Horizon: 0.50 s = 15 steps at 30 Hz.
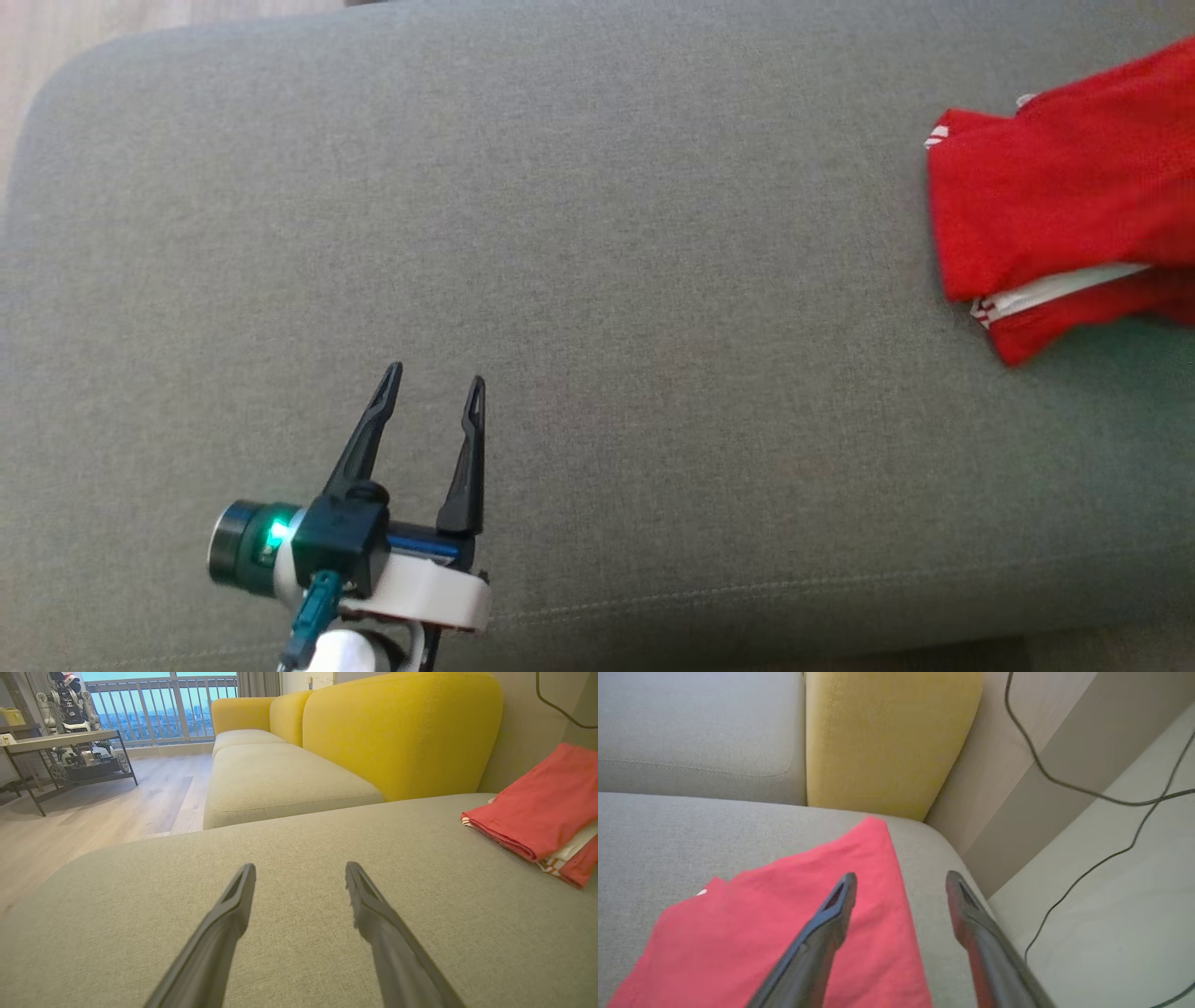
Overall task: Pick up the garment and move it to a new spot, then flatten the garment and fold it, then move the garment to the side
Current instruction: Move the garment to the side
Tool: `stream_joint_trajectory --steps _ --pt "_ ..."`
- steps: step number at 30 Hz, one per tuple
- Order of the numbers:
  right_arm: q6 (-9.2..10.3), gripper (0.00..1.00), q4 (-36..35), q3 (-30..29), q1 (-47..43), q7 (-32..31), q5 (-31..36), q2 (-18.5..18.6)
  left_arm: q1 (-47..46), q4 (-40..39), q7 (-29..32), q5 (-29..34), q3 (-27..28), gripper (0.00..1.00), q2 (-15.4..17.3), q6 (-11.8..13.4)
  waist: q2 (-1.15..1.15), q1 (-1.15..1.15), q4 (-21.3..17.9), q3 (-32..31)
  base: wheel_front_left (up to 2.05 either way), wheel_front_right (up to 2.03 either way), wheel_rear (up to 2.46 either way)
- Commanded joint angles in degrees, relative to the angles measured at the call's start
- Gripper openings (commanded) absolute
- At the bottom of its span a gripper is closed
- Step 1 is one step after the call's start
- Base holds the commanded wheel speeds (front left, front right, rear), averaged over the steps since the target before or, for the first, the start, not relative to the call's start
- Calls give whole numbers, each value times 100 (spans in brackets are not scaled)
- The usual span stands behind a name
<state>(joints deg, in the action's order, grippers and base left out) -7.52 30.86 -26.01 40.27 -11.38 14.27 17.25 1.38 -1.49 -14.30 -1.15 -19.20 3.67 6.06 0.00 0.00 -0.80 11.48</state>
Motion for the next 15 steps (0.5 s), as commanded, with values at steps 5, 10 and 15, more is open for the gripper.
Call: stream_joint_trajectory --steps 5,10,15 --pt "3 100 -747 170 -353 397 378 -479 -148 -185 -70 -37 263 100 -8 58 0 0 75 -165 0 0 0" --pt "3 100 -1176 559 -1058 631 95 -1165 -55 -209 -70 -197 374 100 -28 115 0 0 140 -367 0 0 0" --pt "3 100 -1448 1147 -1893 1216 -561 -1420 65 -243 -70 -440 521 100 -55 236 0 0 175 -592 0 0 0"
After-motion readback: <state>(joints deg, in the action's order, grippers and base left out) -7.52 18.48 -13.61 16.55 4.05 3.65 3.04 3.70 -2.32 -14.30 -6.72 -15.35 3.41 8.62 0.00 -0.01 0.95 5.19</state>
